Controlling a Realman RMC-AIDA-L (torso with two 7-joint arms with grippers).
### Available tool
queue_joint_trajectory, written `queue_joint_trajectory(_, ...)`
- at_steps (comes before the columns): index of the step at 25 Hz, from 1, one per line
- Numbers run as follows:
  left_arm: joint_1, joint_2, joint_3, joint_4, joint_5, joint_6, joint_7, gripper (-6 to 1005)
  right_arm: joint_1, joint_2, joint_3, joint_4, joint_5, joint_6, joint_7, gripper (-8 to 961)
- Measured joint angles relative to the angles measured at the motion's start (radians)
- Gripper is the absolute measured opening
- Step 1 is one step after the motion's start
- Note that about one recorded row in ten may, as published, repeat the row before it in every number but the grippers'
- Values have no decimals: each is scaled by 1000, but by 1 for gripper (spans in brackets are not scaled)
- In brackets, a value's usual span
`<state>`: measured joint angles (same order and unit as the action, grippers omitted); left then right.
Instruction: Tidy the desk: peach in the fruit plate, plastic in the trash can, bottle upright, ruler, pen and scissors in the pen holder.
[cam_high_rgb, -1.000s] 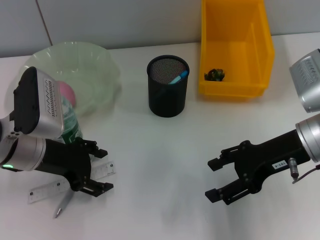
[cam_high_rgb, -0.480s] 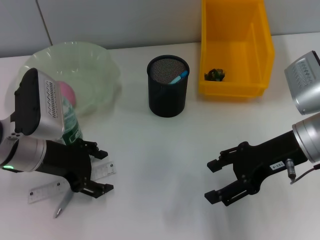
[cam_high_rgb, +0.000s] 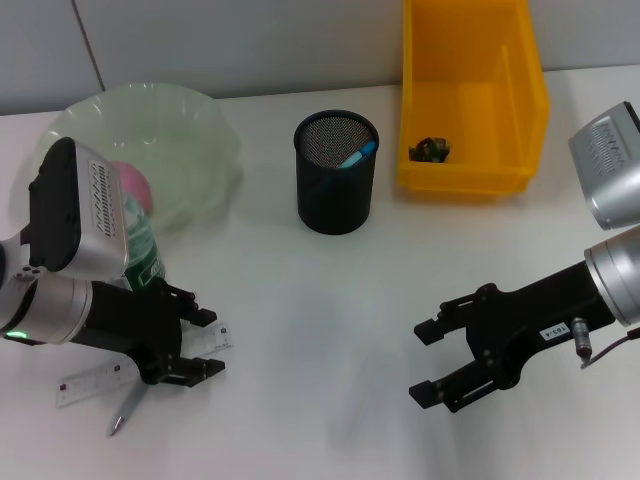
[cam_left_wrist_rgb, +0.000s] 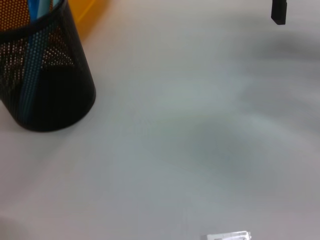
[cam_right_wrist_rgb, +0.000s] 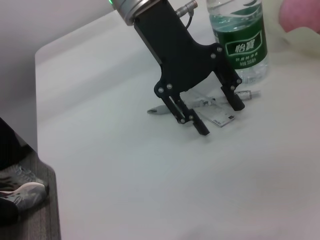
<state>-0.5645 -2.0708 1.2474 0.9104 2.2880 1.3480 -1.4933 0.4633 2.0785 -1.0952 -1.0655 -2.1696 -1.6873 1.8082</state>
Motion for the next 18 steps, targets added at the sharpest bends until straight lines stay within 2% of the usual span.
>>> queue_joint_trajectory(5, 0, 0, 11, -1, 1, -7, 0, 639, 0, 0, -1, 1, -1, 0, 0, 852)
queue_joint_trajectory(12, -1, -1, 38, -5, -1, -39, -7, 596, 0, 0, -9, 2, -3, 2, 6, 852)
queue_joint_trajectory(18, -2, -1, 49, -6, -4, -36, -9, 514, 3, 0, -11, 4, -23, 12, 13, 851)
